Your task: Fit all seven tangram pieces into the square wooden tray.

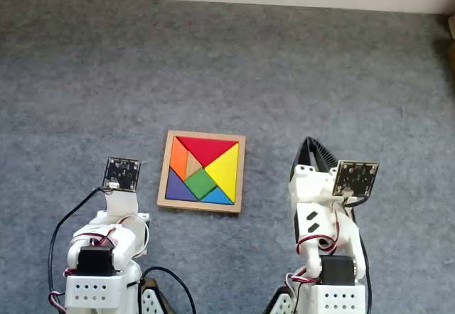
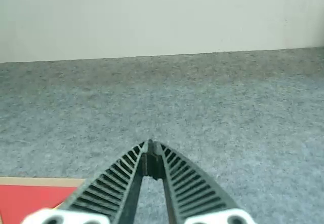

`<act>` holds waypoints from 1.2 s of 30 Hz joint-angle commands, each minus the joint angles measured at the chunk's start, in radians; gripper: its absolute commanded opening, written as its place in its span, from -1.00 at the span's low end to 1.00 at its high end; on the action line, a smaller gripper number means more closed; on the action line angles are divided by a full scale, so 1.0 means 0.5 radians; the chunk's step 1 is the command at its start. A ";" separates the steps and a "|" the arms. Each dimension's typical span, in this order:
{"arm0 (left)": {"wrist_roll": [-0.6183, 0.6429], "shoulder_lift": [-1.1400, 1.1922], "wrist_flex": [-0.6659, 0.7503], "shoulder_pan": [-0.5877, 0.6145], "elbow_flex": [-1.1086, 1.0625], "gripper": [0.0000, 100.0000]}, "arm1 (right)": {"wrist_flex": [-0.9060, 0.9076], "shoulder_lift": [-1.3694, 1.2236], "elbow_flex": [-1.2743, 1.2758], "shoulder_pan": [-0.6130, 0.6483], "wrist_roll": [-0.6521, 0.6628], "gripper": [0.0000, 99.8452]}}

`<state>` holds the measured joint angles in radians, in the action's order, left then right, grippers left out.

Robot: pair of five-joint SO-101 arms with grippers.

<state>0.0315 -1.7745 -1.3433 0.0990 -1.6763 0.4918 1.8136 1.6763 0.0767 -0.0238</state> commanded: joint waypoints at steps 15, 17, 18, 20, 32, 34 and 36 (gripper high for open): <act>0.009 -0.094 -0.006 -0.002 -0.041 -0.87 | 0.440 0.026 0.247 0.256 0.018 -0.97; 0.009 -0.094 -0.006 -0.002 -0.041 -0.87 | 0.615 0.032 0.247 0.235 0.018 -0.97; 0.009 -0.094 -0.006 -0.002 -0.041 -0.87 | 0.717 0.032 0.247 0.235 0.018 -0.97; 0.009 -0.094 -0.006 -0.002 -0.041 -0.87 | 0.919 0.032 0.247 0.235 0.015 -0.97; 0.009 -0.094 -0.006 -0.002 -0.041 -0.87 | 1.517 0.035 0.244 0.235 0.018 -0.97; 0.009 -0.094 -0.006 -0.002 -0.041 -0.87 | 1.517 0.035 0.244 0.235 0.018 -0.97; 0.009 -0.094 -0.006 -0.002 -0.041 -0.87 | 1.517 0.035 0.244 0.235 0.018 -0.97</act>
<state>0.0315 -1.7745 -1.3433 0.0990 -1.6763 1.2421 1.8167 1.6763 0.2087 -0.0238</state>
